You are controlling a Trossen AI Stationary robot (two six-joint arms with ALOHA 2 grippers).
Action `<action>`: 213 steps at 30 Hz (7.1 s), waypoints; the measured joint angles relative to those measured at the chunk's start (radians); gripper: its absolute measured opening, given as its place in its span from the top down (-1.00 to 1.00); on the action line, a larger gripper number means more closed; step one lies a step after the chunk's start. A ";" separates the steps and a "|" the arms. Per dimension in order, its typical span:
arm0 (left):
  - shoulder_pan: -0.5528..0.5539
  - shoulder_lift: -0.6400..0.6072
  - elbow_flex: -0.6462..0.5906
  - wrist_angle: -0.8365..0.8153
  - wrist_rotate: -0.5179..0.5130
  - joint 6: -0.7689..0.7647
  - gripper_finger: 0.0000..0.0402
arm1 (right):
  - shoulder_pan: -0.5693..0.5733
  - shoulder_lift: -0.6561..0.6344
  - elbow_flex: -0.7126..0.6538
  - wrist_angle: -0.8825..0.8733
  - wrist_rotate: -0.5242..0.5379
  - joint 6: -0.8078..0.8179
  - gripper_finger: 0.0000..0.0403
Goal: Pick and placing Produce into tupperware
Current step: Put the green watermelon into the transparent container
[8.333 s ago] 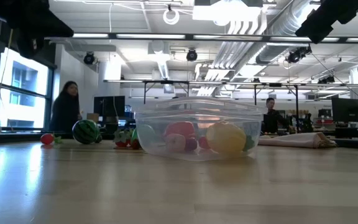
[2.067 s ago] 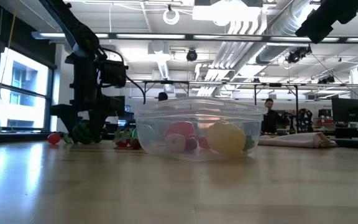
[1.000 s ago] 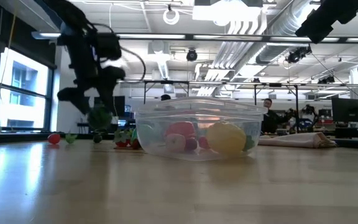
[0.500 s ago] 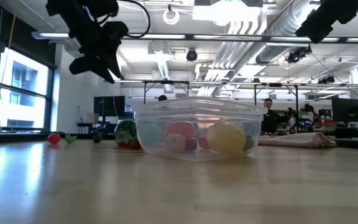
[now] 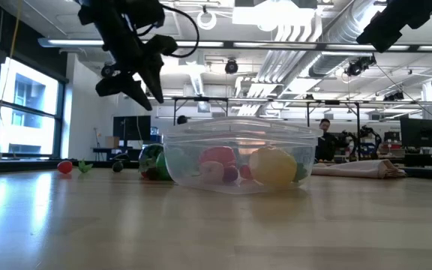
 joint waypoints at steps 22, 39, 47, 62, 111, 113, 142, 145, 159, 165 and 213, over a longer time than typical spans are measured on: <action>-0.029 0.285 0.313 -0.430 -0.040 0.376 0.24 | 0.000 0.000 0.000 0.000 0.000 -0.002 0.48; -0.020 0.281 0.313 -0.514 -0.009 0.745 0.39 | 0.000 0.000 0.000 0.000 0.000 0.000 0.48; -0.020 0.285 0.313 -0.505 -0.010 0.799 0.39 | 0.000 0.000 0.000 0.000 0.000 -0.002 0.48; -0.020 0.310 0.312 -0.481 0.068 0.850 0.35 | 0.000 0.000 0.000 0.000 0.000 -0.002 0.48; -0.019 0.555 0.311 -0.375 -0.063 0.973 -0.81 | 0.000 0.000 0.000 -0.003 0.000 -0.001 0.48; -0.019 0.556 0.311 -0.383 -0.064 0.973 -0.81 | 0.000 0.000 0.000 -0.003 0.000 0.000 0.48; 0.001 0.556 0.310 -0.436 -0.100 0.917 -0.76 | 0.000 0.000 0.000 -0.003 0.000 0.000 0.48; 0.001 0.556 0.310 -0.428 -0.100 0.917 -0.76 | 0.000 0.000 0.000 -0.003 0.000 0.000 0.48; 0.000 0.556 0.310 -0.330 -0.085 0.930 -0.76 | 0.000 0.000 0.000 -0.003 0.000 0.000 0.48; 0.000 0.556 0.310 -0.297 -0.067 0.945 -0.76 | 0.000 0.000 0.000 -0.003 0.000 0.000 0.48; 0.000 0.601 0.310 -0.294 -0.116 0.947 -0.41 | 0.000 0.000 0.000 -0.003 0.000 0.000 0.48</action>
